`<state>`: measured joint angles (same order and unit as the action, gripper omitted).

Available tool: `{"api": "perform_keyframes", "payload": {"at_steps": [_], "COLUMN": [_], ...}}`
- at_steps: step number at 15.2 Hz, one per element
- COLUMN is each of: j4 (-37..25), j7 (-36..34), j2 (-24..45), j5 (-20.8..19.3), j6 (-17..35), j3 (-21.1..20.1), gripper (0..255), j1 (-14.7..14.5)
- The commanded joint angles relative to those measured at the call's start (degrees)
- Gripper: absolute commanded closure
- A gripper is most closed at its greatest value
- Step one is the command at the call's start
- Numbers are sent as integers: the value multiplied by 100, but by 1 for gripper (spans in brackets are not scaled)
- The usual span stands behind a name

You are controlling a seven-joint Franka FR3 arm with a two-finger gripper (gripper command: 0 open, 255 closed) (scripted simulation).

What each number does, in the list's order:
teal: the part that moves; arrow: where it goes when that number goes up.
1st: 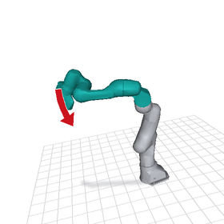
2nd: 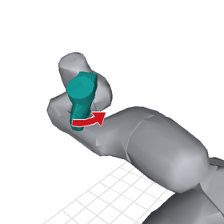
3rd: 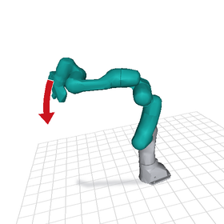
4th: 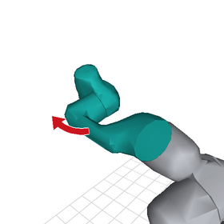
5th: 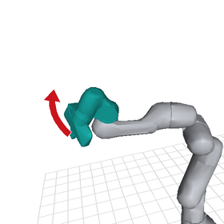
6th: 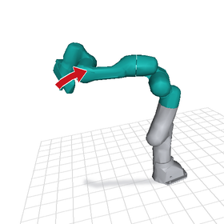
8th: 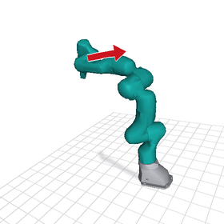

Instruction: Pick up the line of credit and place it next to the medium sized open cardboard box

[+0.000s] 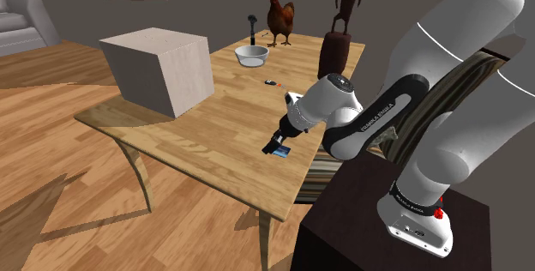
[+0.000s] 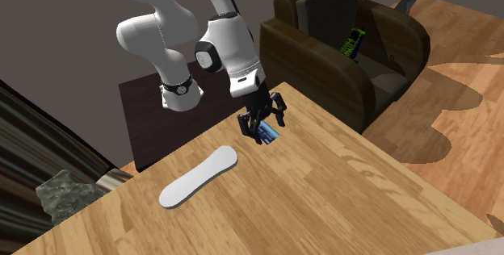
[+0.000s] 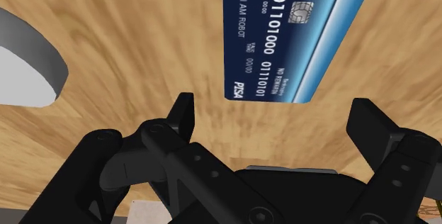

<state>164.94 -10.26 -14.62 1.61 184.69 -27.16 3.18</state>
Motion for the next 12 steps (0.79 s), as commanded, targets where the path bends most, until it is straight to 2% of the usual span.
{"api": "perform_keyframes", "payload": {"at_steps": [1,5,6,12], "j4": [-2,-1,-1,-2], "j7": [0,0,0,0], "j2": [17,16,16,16], "j5": [-5,-5,-5,-5], "j6": [19,17,17,17], "j3": [-17,-16,-16,-16], "gripper": [0,0,255,255], "j1": [23,21,21,21]}}
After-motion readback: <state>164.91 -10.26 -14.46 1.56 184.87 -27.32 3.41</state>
